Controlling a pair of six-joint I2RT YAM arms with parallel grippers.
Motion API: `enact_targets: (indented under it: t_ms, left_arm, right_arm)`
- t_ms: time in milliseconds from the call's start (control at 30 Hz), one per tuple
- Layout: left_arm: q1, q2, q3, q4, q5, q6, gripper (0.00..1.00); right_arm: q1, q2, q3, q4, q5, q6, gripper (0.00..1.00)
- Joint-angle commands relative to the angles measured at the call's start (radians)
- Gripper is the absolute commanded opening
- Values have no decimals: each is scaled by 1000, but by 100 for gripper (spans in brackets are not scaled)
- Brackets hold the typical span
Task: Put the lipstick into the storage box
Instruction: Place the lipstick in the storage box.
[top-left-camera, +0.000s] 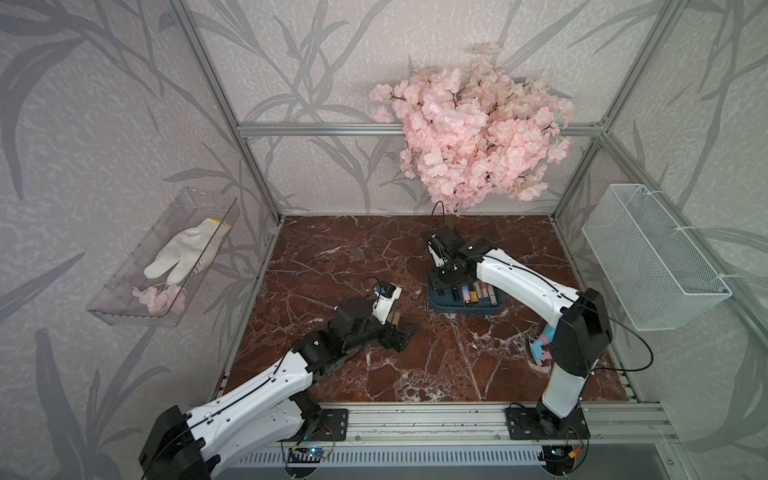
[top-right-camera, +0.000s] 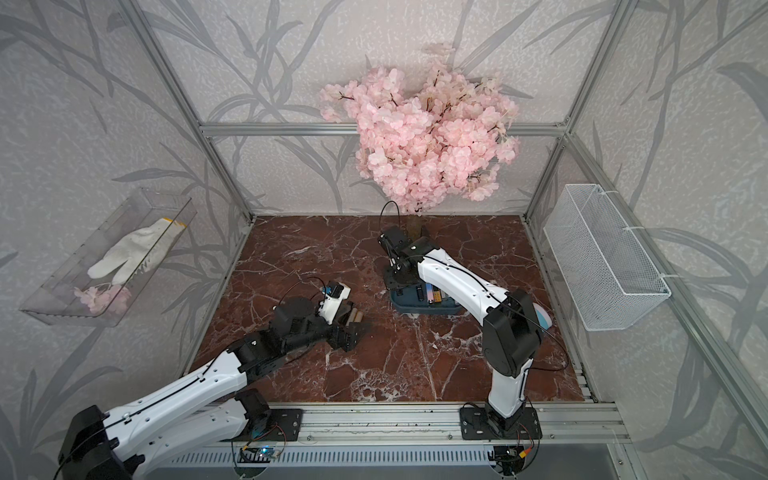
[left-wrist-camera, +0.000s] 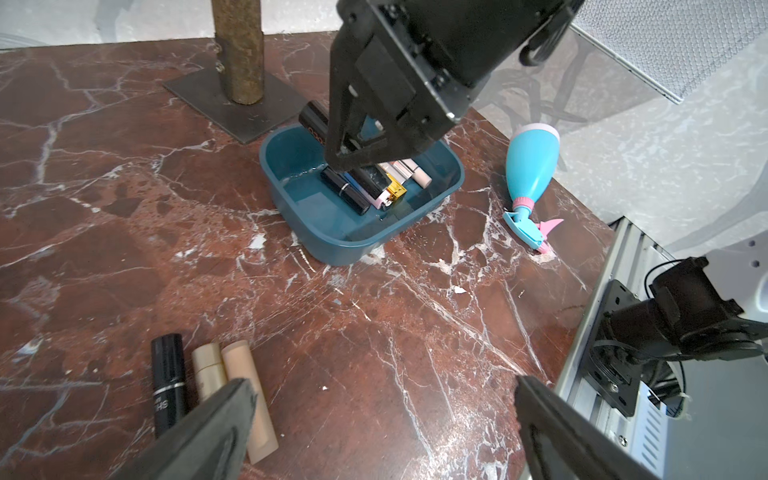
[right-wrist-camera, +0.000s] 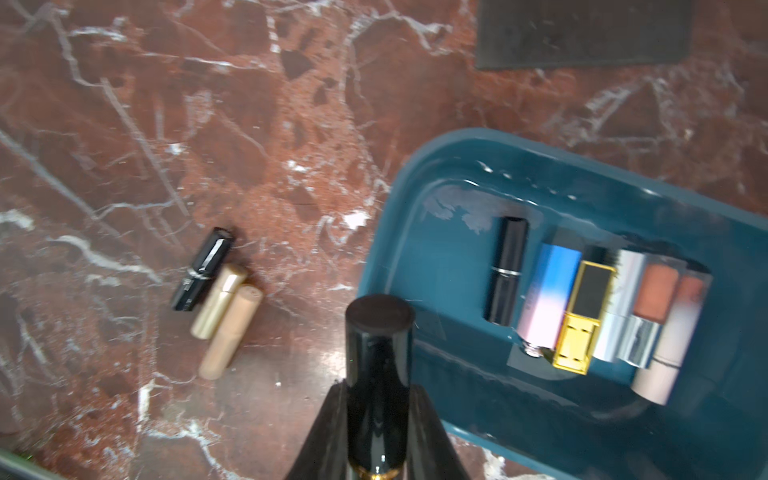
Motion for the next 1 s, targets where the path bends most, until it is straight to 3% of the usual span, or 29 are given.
enact_targets:
  t_ms: [0,300,467,967]
  left_arm:
    - [2,49,68,7,31,39,98]
    - [3,237,219,-81,55,71,100]
    - [3,263,217,-5,29,74,100]
    - [4,278,222,-14,-6,99,100]
  right_arm:
    - [-31,-27,-32,10,-7,-19,17]
    - [-99,7,-88,55,-32,-37,17]
    - [-118,46,-89,66,-35,-52,18]
    - [-128,151,-88,107,-60,-54,17]
